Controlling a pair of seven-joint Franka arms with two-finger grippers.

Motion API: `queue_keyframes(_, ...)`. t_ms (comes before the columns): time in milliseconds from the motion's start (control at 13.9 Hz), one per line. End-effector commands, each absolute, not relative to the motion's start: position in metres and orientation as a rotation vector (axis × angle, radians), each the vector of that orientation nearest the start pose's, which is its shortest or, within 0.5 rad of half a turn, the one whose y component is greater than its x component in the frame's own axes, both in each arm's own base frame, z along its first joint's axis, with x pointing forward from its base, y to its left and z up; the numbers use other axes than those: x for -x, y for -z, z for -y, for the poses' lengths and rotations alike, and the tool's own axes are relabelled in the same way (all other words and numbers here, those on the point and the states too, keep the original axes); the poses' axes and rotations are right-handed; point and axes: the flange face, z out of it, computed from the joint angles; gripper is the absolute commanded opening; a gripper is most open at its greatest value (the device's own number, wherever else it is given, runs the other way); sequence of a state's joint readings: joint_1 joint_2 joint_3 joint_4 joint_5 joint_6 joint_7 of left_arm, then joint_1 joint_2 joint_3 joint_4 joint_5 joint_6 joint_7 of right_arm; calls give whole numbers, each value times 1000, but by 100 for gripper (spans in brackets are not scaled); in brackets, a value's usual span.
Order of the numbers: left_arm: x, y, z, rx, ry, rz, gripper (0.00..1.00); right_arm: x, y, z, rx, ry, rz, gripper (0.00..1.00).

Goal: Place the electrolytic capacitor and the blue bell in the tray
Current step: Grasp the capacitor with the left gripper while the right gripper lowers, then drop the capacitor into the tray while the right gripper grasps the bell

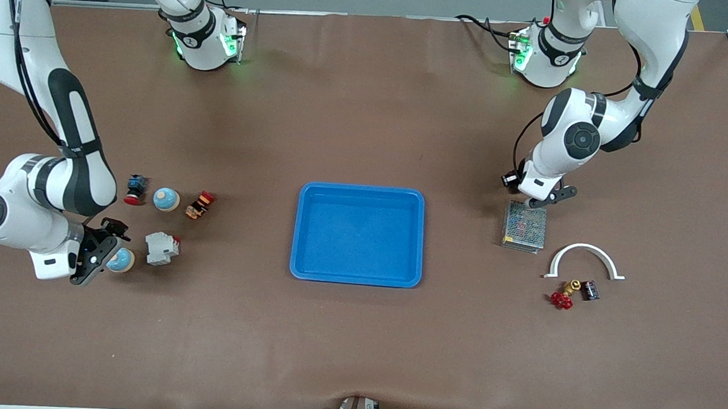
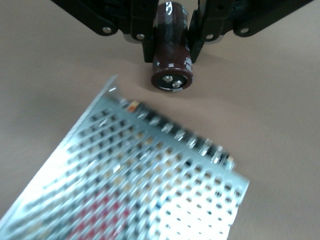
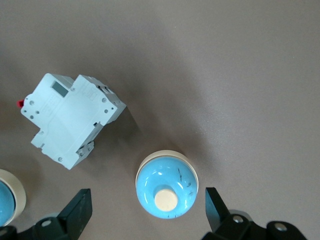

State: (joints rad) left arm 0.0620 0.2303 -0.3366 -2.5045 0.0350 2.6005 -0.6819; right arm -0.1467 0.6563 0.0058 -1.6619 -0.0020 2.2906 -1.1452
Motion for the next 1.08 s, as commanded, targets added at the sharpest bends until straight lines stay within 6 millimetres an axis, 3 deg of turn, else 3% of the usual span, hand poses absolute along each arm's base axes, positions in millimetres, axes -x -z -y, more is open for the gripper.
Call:
queue_keyframes(0,-461,-226,164,3090,-129,666,0,-676,-217,102,2721,-12,1544,100)
queue_keyframes(287,-504,-272,217,3090,-109,744,0,-676,-210,103,2704,-2,1583,100)
queue_keyframes(503,-533,-287,261,3120,-71,842,0,-674,-201,112,2709,-9,1567,100)
queue_keyframes(862,-572,-286,328,3155,-57,996,0,-673,-193,114,2694,-9,1587,100)
queue_keyframes(1006,-578,-275,354,3147,-65,1051,0,-672,-188,114,2693,-11,1584,100)
